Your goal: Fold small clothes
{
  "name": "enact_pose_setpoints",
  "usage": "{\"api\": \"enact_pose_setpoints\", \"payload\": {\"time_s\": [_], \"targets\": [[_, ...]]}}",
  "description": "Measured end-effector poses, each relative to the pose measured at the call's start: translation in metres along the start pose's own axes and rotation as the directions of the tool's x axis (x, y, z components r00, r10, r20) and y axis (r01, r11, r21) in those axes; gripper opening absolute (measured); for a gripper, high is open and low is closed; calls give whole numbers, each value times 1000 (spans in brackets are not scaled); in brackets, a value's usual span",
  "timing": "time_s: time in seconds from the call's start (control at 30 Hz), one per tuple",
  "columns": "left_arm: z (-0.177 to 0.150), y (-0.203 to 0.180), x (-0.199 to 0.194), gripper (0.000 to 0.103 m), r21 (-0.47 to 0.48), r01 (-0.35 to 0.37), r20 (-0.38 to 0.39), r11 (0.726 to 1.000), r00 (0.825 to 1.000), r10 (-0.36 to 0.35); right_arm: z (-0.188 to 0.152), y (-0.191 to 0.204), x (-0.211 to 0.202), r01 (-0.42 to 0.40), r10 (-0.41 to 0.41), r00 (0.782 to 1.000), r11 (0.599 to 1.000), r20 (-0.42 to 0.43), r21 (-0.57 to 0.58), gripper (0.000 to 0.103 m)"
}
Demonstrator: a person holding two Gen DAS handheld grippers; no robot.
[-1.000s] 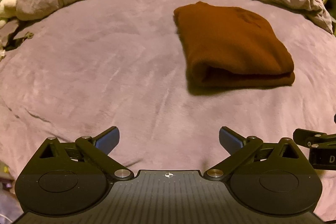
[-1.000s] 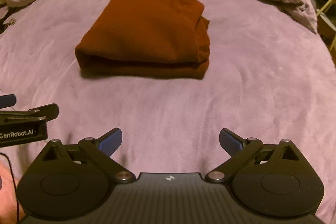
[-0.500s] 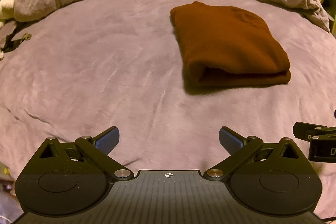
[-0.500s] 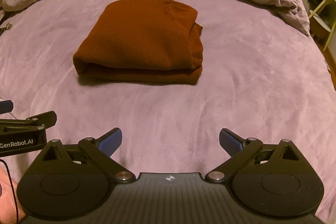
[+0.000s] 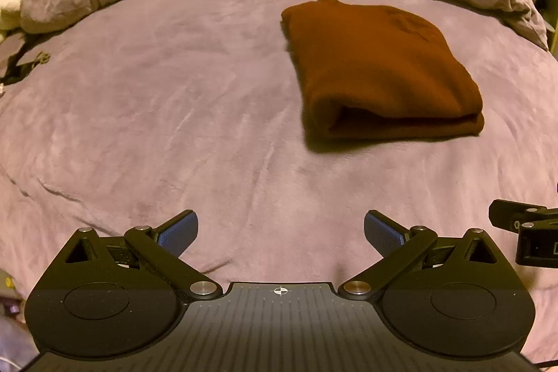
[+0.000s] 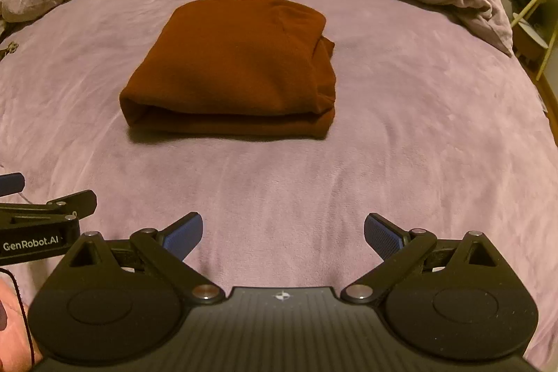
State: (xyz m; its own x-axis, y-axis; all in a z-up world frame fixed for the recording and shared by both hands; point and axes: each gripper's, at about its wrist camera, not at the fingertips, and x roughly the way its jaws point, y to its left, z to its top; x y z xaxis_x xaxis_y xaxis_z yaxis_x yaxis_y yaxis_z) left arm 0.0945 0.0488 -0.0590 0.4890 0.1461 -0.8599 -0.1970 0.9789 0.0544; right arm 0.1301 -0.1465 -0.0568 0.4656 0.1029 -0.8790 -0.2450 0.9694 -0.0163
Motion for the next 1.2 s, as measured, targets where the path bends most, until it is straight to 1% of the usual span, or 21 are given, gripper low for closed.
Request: {"api": "enact_pose_setpoints", "payload": {"time_s": [1.2], "targets": [[-1, -3, 3, 103, 12, -2, -6, 1000, 1000, 2, -2, -2, -1, -7, 7, 1000, 1000, 4, 7, 99]]}}
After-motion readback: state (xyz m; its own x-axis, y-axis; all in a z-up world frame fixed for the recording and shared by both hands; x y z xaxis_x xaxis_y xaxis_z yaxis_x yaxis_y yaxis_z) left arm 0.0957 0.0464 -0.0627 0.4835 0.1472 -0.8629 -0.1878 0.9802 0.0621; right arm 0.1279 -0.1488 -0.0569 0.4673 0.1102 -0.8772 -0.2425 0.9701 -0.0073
